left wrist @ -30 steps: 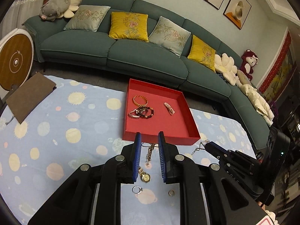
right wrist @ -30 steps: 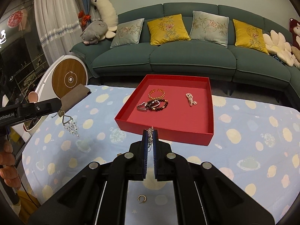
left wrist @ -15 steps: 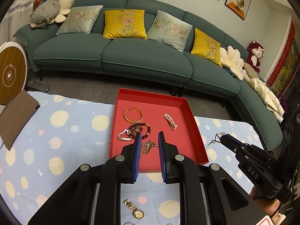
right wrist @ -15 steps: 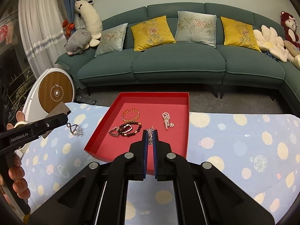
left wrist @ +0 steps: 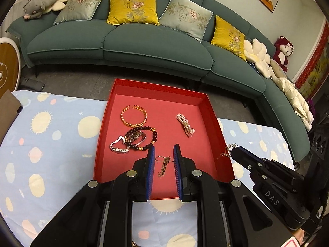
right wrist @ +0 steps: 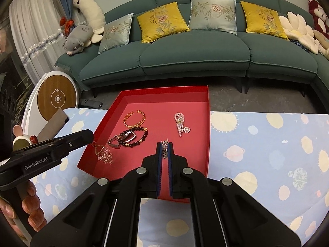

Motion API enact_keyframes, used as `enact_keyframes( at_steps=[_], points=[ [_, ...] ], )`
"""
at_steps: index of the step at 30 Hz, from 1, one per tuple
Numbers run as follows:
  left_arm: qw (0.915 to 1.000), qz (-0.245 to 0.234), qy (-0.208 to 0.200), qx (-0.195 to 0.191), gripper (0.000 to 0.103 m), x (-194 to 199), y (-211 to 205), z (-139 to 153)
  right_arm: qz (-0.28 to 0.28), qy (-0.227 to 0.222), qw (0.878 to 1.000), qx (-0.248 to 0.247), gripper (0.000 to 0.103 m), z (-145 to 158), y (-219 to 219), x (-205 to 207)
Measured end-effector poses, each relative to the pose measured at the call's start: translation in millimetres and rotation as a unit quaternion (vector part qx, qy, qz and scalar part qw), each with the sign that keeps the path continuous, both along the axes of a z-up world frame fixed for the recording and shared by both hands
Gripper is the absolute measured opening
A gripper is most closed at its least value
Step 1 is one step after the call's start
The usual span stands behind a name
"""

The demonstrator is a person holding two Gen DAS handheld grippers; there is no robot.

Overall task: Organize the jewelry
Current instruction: 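Open both grippers to drop the silver chains into the red tray, then grasp the gold watch with the left gripper while the right gripper moves toward the silver ring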

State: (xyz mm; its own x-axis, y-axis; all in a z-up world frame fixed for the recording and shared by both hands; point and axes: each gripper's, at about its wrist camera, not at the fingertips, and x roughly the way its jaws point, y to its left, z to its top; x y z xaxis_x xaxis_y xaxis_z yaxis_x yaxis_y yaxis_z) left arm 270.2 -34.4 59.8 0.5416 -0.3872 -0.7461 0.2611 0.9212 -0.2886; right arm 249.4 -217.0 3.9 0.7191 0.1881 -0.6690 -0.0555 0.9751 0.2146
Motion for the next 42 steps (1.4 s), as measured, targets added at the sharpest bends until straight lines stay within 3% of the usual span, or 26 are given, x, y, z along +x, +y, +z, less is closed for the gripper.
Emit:
enact_keyframes(
  at_steps=[15,18,20,23,30,33,36,42],
  points=[
    [0.9988,-0.004,0.026,0.040,0.019,19,-23,-43,0.015,0.015,1.000,-0.003,0.008,-19,10,13],
    [0.9989,0.012,0.032,0.032,0.031,21,-17,-43,0.007,0.010,1.000,0.000,0.012,-16,7,11],
    [0.9989,0.019,0.025,0.034,0.032,20,-12,-39,0.002,0.003,1.000,0.002,0.023,-11,4,7],
    [0.9987,0.024,0.010,0.044,0.032,12,-5,-28,-0.001,-0.011,1.000,0.004,0.027,0,3,-3],
    [0.9973,0.049,-0.014,0.052,0.032,-30,24,5,-0.008,-0.045,0.999,0.017,0.032,30,-2,-50],
    [0.9955,0.058,-0.026,0.071,0.043,-61,39,13,-0.015,-0.056,0.998,0.030,0.033,37,-8,-81],
    [0.9942,0.068,-0.035,0.076,0.058,-94,58,11,-0.030,-0.060,0.997,0.033,0.033,38,-15,-112],
    [0.9927,0.086,-0.012,0.084,0.058,-141,89,-12,-0.050,-0.039,0.997,0.044,0.040,18,-27,-164]
  ],
)
